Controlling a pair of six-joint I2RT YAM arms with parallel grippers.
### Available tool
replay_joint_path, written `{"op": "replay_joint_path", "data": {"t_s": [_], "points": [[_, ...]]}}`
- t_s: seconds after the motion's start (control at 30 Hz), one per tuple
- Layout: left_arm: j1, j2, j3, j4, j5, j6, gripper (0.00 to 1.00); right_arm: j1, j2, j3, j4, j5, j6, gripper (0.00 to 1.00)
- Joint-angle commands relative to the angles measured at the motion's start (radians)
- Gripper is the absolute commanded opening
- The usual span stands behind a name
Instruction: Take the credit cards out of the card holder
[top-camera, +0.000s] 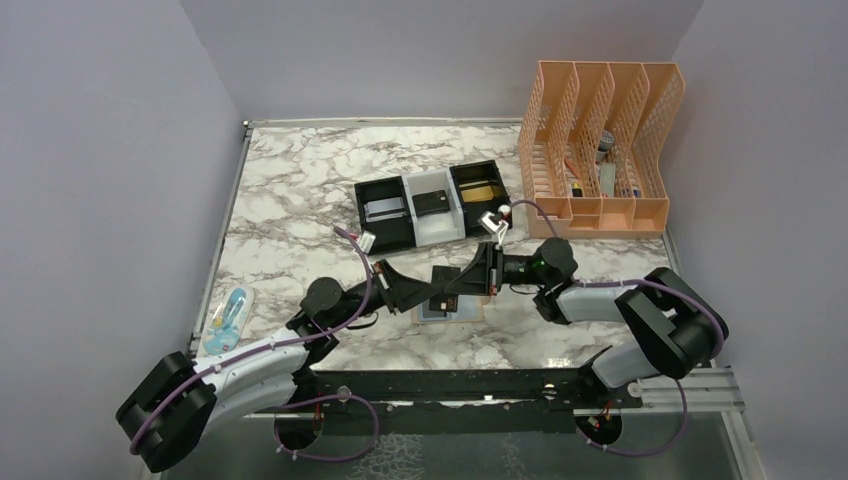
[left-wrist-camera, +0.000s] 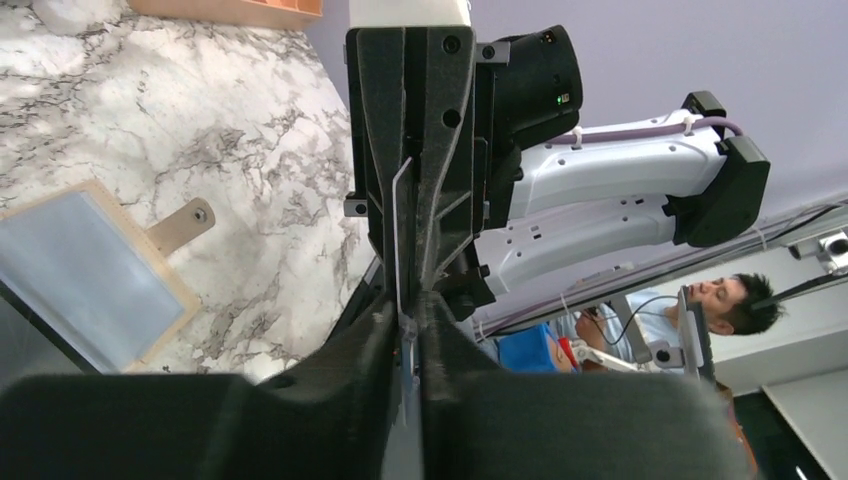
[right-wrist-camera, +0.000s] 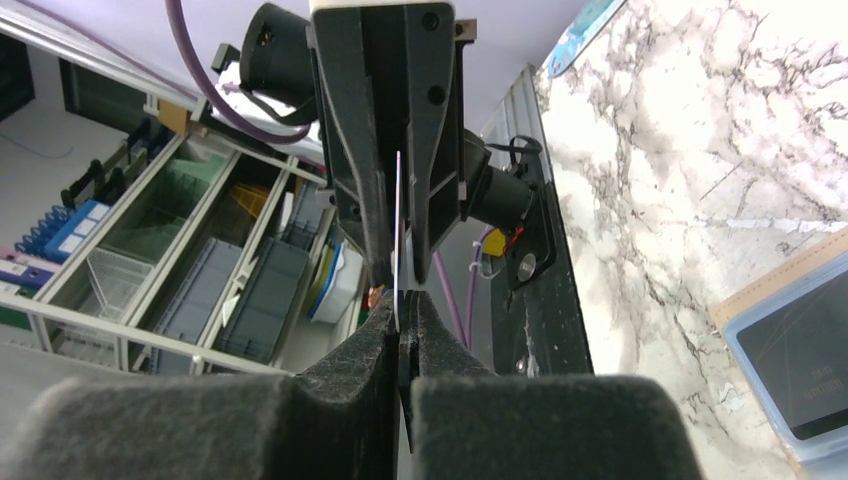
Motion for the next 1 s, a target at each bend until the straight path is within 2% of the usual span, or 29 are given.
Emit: {"op": "replay_joint_path", "data": {"t_s": [0.0, 0.17, 0.27, 0.33, 0.5, 0.67, 0.8, 0.97], "points": [[0.002, -0.05, -0.036, 0.033, -0.049, 0.024, 0.29, 0.005, -0.03, -0.009, -0.076, 0.016, -0.066, 0.01], [0.004, -0.114, -0.023, -0.116, -0.072, 0.076, 0.66, 0.005, -0.142, -0.014, -0.342, 0.138, -0.201, 0.01], [0.005, -0.18, 0.005, -0.284, -0.113, 0.131, 0.84, 0.003, -0.237, 0.0, -0.563, 0.236, -0.31, 0.01], [0.006, -0.229, 0.031, -0.451, -0.159, 0.168, 0.97, 0.004, -0.295, 0.022, -0.705, 0.31, -0.389, 0.01], [0.007, -0.301, 0.165, -0.873, -0.327, 0.285, 0.99, 0.001, -0.388, 0.083, -0.934, 0.479, -0.525, 0.01], [0.008, -0.292, 0.339, -1.196, -0.512, 0.389, 0.99, 0.002, -0.406, 0.132, -1.01, 0.591, -0.614, 0.01], [0.008, -0.247, 0.471, -1.364, -0.692, 0.444, 0.99, 0.001, -0.374, 0.193, -1.053, 0.635, -0.693, 0.01], [0.01, -0.129, 0.599, -1.468, -0.82, 0.567, 0.99, 0.002, -0.32, 0.256, -1.037, 0.643, -0.83, 0.01]]}}
